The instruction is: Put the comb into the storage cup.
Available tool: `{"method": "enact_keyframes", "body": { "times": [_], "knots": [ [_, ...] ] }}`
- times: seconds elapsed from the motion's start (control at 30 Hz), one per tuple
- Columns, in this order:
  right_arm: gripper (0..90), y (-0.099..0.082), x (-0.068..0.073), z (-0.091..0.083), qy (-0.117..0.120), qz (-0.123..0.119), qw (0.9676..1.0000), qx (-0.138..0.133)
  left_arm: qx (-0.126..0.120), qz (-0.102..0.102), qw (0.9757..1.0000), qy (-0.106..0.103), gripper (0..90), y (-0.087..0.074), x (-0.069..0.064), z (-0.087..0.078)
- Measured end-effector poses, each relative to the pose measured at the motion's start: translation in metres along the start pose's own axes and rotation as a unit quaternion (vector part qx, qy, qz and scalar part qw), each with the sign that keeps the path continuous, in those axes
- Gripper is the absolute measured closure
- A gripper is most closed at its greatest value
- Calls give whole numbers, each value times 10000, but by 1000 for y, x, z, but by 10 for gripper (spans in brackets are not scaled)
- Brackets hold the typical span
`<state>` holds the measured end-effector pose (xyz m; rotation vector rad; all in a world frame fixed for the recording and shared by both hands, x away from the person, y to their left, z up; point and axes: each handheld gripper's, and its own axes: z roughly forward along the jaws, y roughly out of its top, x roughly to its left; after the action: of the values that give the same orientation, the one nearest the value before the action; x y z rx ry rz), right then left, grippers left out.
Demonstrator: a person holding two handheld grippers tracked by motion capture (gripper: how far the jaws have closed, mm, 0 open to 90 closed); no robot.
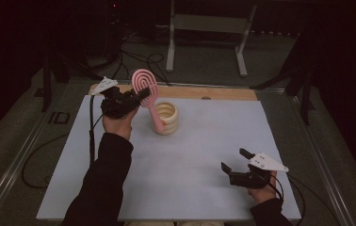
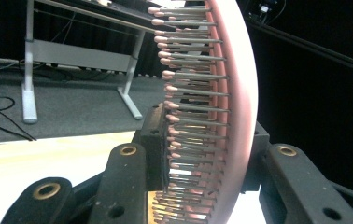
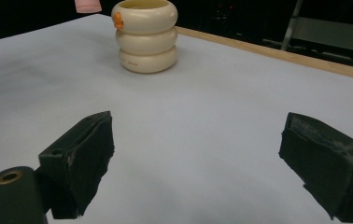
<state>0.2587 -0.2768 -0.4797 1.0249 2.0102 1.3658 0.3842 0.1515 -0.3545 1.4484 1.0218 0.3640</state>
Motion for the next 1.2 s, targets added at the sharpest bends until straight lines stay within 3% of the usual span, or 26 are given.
{"method": "enact_keyframes", "body": {
  "times": [1.2],
  "knots": [
    [99, -1, 1, 2, 25, 24, 10000, 24, -80, 21, 9997, 219, 650, 7, 6, 14]
  ]
}}
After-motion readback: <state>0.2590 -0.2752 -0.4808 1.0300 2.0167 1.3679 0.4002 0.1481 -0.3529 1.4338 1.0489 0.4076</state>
